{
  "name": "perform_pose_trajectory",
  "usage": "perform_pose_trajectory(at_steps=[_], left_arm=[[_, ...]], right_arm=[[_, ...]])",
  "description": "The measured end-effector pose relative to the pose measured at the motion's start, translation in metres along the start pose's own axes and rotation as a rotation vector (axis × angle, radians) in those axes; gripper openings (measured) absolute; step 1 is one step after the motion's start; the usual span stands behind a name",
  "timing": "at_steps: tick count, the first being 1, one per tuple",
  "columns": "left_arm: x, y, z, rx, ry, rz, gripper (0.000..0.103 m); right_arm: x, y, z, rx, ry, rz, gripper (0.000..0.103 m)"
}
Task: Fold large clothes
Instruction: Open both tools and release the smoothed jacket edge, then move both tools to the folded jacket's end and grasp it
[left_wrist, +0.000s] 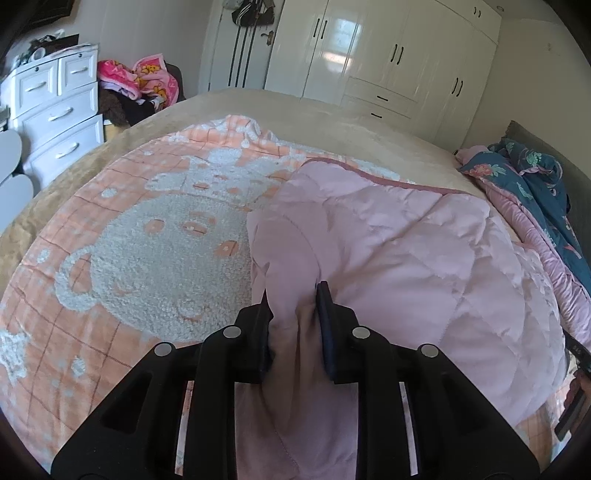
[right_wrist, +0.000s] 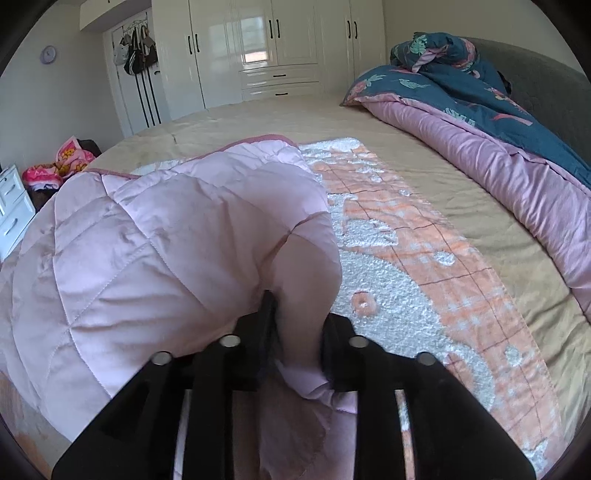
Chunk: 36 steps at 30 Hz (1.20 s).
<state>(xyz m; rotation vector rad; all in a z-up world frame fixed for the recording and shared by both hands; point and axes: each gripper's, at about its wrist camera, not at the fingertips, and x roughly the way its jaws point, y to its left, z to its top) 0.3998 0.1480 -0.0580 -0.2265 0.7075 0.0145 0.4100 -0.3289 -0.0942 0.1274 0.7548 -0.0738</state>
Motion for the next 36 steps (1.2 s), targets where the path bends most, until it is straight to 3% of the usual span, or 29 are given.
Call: perform_pose_trajectory(at_steps=[2, 6, 7, 10, 13, 15, 16, 25, 36], left_arm=[[0.0, 0.001, 0.0, -0.001, 0.003, 0.006, 0.016], [-0.005, 0.001, 0.002, -0.008, 0.014, 0.019, 0.022], [-0.007, 0.001, 0.003, -0.012, 0.015, 0.022, 0.026], [-0.022, -0.001, 0.005, -0.03, 0.014, 0.007, 0.052], [-0.042, -0.009, 0.008, -0.028, -0.011, 0.003, 0.072], [-0.054, -0.015, 0.01, -0.022, -0.019, 0.007, 0.091], [-0.06, -0.018, 0.01, -0.016, -0.026, 0.014, 0.094], [-0.114, -0.032, 0.004, 0.009, -0.065, 0.027, 0.094], [-0.16, -0.032, -0.019, 0.014, -0.101, 0.032, 0.094]], right_arm=[[-0.007, 0.0, 0.001, 0.012, -0.006, -0.01, 0.057], [-0.029, -0.01, 0.003, 0.086, -0.026, 0.033, 0.085], [-0.034, -0.011, 0.003, 0.106, -0.034, 0.051, 0.091], [-0.058, -0.015, 0.006, 0.155, -0.07, 0.095, 0.097], [-0.085, -0.015, 0.006, 0.177, -0.109, 0.119, 0.099], [-0.098, -0.015, 0.007, 0.181, -0.123, 0.125, 0.099], [-0.105, -0.015, 0.008, 0.184, -0.129, 0.126, 0.099], [-0.158, -0.009, 0.003, 0.155, -0.188, 0.128, 0.099], [-0.194, -0.002, -0.014, 0.14, -0.235, 0.141, 0.099]])
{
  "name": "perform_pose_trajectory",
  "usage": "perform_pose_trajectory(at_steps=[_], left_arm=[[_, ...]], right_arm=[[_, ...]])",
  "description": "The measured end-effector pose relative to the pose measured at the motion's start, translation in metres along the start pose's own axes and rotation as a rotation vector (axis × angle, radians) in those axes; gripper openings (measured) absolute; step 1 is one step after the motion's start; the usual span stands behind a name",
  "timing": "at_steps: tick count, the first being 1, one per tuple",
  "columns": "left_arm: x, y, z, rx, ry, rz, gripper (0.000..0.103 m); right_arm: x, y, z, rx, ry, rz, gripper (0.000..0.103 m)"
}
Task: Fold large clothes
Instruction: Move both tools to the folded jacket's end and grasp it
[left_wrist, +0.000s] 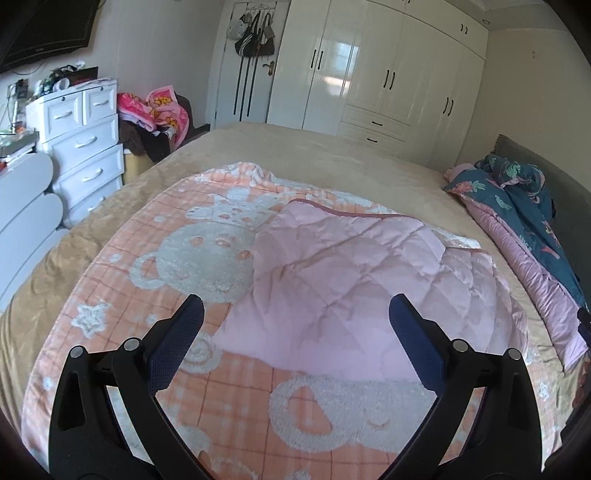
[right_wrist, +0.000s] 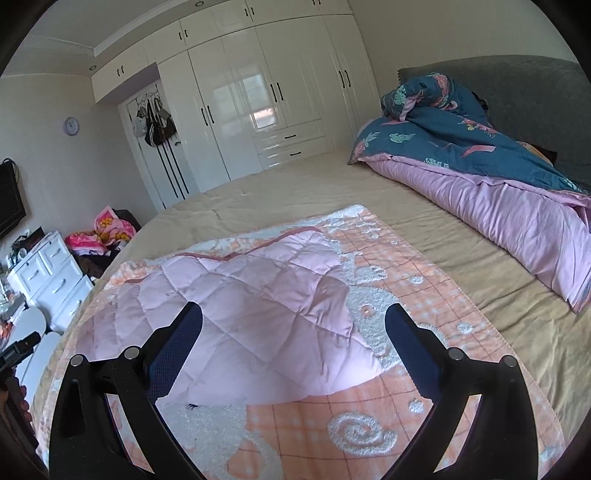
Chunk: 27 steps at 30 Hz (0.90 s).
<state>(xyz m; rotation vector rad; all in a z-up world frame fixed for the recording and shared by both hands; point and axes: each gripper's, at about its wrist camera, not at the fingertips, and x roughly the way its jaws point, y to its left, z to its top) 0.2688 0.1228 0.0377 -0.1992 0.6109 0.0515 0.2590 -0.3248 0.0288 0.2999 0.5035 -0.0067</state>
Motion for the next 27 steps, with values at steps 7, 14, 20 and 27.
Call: perform_pose_trajectory(at_steps=[7, 14, 20, 27], left_arm=[[-0.008, 0.001, -0.018, 0.013, 0.015, 0.016, 0.094], [-0.009, 0.001, -0.038, 0.021, 0.049, 0.023, 0.094], [0.0, 0.001, -0.055, 0.004, 0.084, 0.04, 0.094], [0.018, -0.001, -0.066, -0.022, 0.132, 0.02, 0.094]], right_arm=[[-0.012, -0.006, -0.009, 0.044, -0.009, 0.006, 0.099], [-0.016, -0.017, -0.023, 0.092, -0.003, -0.011, 0.099], [-0.012, -0.025, -0.039, 0.137, 0.033, -0.019, 0.099], [0.008, -0.02, -0.056, 0.126, 0.09, -0.066, 0.099]])
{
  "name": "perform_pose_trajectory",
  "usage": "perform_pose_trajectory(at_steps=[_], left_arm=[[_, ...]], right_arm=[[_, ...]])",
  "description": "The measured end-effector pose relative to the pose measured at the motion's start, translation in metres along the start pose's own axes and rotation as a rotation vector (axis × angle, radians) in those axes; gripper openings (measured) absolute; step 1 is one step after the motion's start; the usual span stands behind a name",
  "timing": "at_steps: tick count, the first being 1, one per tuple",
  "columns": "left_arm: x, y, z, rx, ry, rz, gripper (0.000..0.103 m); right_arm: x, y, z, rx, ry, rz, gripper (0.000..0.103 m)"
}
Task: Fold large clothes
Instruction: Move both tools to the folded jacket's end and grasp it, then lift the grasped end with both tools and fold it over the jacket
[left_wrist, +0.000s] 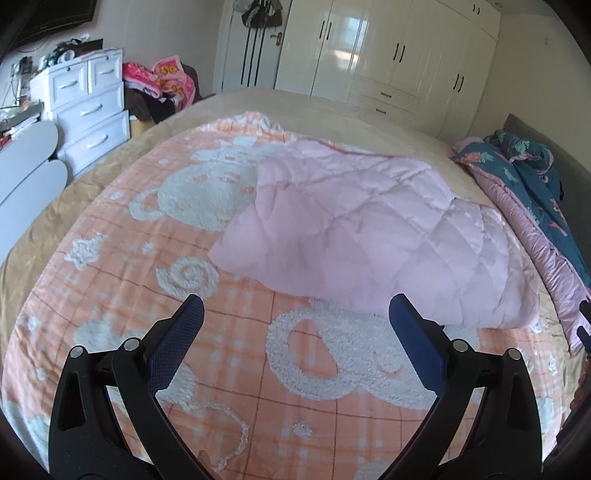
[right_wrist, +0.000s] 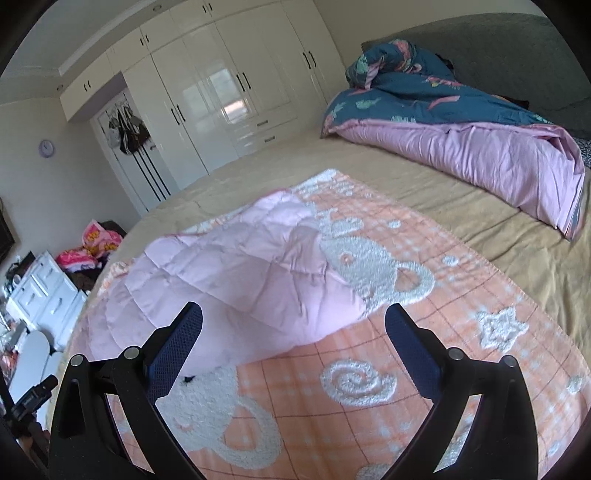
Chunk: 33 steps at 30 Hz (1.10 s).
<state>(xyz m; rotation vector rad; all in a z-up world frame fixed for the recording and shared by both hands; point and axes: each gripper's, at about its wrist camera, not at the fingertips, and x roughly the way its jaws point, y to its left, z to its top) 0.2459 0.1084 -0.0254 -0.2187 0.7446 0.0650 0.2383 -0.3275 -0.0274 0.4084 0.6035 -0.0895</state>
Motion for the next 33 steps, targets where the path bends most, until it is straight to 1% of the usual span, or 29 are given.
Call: perform_pose_trajectory(at_steps=[4, 8, 14, 16, 22, 25, 27, 29, 31, 33], left_arm=[[0.016, 0.003, -0.005, -0.02, 0.048, 0.0, 0.094], [0.029, 0.007, -0.007, -0.039, 0.075, 0.003, 0.094], [0.048, 0.015, -0.006, -0.104, 0.123, -0.017, 0.094], [0.056, 0.019, -0.005, -0.146, 0.145, -0.046, 0.094], [0.077, 0.027, 0.002, -0.281, 0.178, -0.158, 0.094], [0.091, 0.032, 0.008, -0.352, 0.18, -0.224, 0.094], [0.1, 0.036, 0.011, -0.399, 0.18, -0.247, 0.094], [0.111, 0.041, 0.013, -0.44, 0.187, -0.27, 0.094], [0.127, 0.046, 0.016, -0.491, 0.205, -0.321, 0.094], [0.14, 0.048, 0.018, -0.526, 0.215, -0.355, 0.094]], right_arm=[[0.019, -0.001, -0.009, 0.008, 0.058, -0.007, 0.099], [0.034, -0.005, -0.015, 0.032, 0.104, -0.003, 0.099], [0.057, -0.017, -0.022, 0.124, 0.153, 0.004, 0.099], [0.065, -0.02, -0.024, 0.154, 0.174, 0.004, 0.099], [0.093, -0.031, -0.028, 0.289, 0.236, 0.053, 0.099], [0.112, -0.033, -0.027, 0.345, 0.268, 0.098, 0.099], [0.125, -0.034, -0.026, 0.367, 0.291, 0.116, 0.099], [0.142, -0.035, -0.026, 0.393, 0.314, 0.153, 0.099], [0.151, -0.035, -0.025, 0.404, 0.315, 0.184, 0.099], [0.158, -0.035, -0.021, 0.408, 0.302, 0.205, 0.099]])
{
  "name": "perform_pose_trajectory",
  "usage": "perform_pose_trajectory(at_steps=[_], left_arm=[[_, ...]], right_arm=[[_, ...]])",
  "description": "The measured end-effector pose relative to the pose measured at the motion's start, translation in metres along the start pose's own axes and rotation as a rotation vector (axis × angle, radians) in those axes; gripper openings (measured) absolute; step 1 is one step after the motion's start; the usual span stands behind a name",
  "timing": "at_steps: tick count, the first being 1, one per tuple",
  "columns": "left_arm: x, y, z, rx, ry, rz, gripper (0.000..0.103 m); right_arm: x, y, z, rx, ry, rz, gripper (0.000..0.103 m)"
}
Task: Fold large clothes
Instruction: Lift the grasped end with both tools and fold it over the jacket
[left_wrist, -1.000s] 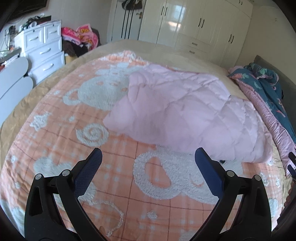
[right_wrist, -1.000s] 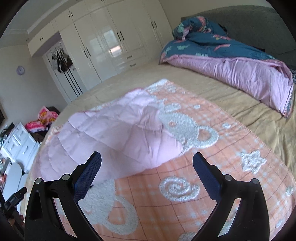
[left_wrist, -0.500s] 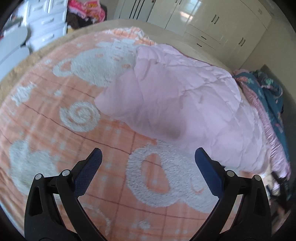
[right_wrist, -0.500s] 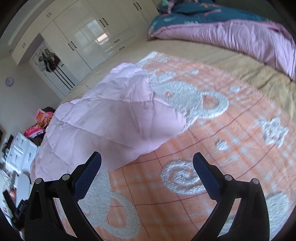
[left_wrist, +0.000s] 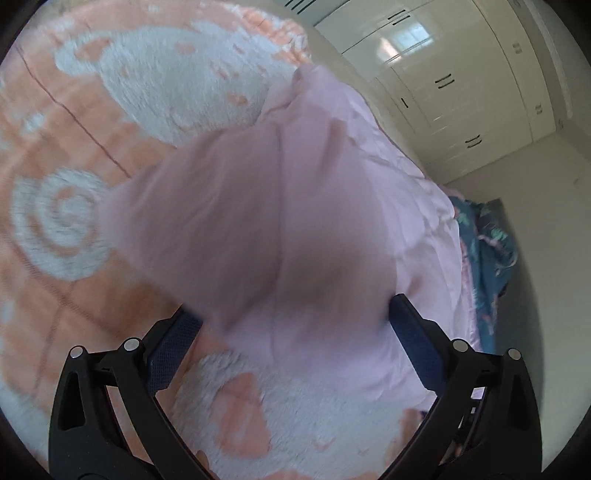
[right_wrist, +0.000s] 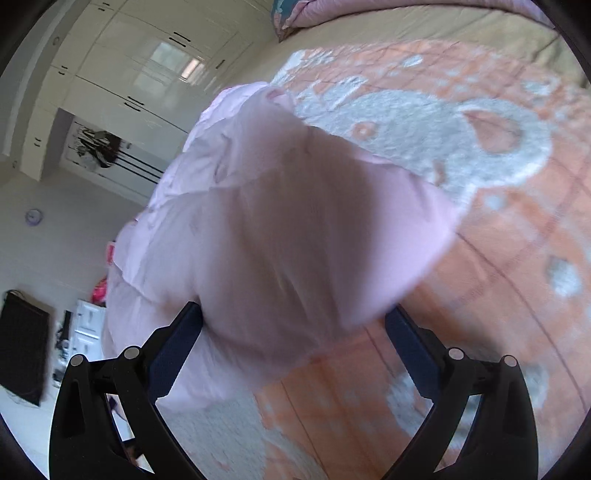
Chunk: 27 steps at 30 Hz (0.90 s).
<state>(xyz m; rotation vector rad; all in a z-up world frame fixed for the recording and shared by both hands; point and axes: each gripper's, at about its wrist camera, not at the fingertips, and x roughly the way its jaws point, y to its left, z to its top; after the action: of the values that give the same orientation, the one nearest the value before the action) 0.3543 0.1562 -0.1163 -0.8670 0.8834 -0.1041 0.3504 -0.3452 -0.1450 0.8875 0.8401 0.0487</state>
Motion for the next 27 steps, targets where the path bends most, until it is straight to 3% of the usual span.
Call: perform_pose_trajectory(at_steps=[7, 10, 14, 18, 27], left_arm=[[0.028, -0.001, 0.015, -0.044, -0.02, -0.054, 0.095], [0.03, -0.009, 0.015, -0.003, -0.051, -0.035, 0.092], [0.024, -0.027, 0.013, 0.086, -0.097, -0.013, 0.062], [0.011, -0.057, 0.009, 0.208, -0.121, 0.04, 0.038], [-0.038, -0.094, -0.011, 0.334, -0.157, 0.094, 0.034]], right_arm=[[0.02, 0.003, 0.012, -0.019, -0.006, 0.082, 0.097], [0.023, 0.012, 0.013, -0.072, -0.01, 0.097, 0.07], [0.015, 0.033, 0.009, -0.196, -0.046, 0.086, 0.044], [0.003, 0.056, 0.003, -0.329, -0.083, 0.043, 0.034], [-0.052, 0.096, -0.023, -0.53, -0.162, 0.03, 0.03]])
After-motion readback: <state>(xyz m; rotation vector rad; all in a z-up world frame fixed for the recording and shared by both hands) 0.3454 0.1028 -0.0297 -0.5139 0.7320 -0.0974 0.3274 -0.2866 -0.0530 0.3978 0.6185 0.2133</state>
